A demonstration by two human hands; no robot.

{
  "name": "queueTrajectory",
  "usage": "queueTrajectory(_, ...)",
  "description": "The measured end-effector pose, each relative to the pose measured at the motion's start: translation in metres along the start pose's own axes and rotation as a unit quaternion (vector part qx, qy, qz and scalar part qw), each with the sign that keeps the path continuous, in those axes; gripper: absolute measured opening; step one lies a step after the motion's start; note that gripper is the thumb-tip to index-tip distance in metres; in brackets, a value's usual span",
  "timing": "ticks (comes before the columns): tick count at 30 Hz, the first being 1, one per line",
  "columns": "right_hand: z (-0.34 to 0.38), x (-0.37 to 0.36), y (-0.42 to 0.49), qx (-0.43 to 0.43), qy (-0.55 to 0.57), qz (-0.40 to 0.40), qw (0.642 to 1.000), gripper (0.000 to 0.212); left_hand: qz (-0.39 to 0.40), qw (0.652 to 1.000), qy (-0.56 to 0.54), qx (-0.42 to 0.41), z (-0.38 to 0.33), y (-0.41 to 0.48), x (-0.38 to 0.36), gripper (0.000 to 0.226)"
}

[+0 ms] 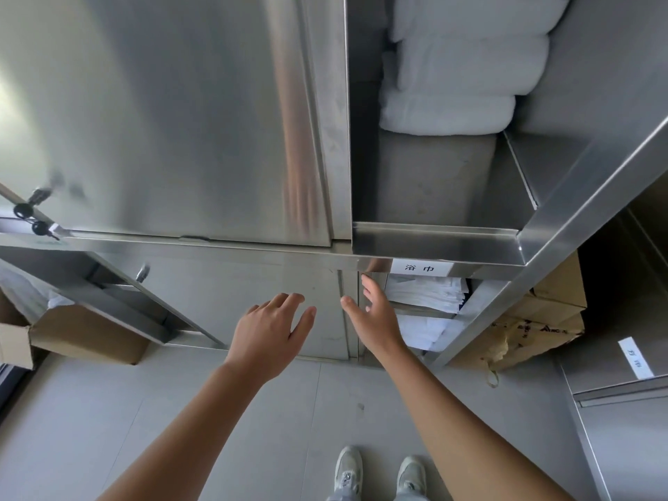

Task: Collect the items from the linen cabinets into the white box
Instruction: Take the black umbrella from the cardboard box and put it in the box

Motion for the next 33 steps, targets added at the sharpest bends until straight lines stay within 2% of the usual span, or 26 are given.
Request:
queueTrajectory(5, -0.01, 0.053, -0.016, -0.006, -0.017, -0.031, 0.999, 0.069, -0.005, 0.999, -0.011, -0.041, -0.027, 0.018, 0.003, 0.047)
queueTrajectory(10, -0.004, 0.123, -0.038, -0.007, -0.033, -0.098, 0.995, 0.054, -0.016, 0.993, -0.023, -0.112, -0.084, 0.044, 0.011, 0.045)
queueTrajectory(17, 0.004, 0.196, -0.086, 0.004, -0.082, -0.175, 0.981, 0.059, -0.004, 0.975, -0.063, -0.213, -0.171, 0.053, -0.002, 0.042)
queueTrajectory(23, -0.012, 0.243, -0.127, -0.011, -0.085, -0.233, 0.969, 0.048, 0.031, 0.966, -0.06, -0.249, -0.217, 0.046, -0.026, 0.047)
queueTrajectory(27, -0.026, 0.272, -0.148, -0.029, -0.09, -0.258, 0.962, 0.054, 0.022, 0.96, -0.065, -0.273, -0.255, 0.042, -0.029, 0.054)
queueTrajectory(33, -0.035, 0.296, -0.155, -0.016, -0.097, -0.231, 0.968, 0.054, -0.009, 0.966, -0.054, -0.254, -0.285, 0.038, -0.029, 0.053)
Point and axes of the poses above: each hand's wrist, its own y-axis towards the middle knuckle, its own x-axis out of the back of the hand, z = x × y, the point moved 9 cm from there along y, towards the middle knuckle, and after that the axes turned 7 degrees about -y, right-handed, at the moved point
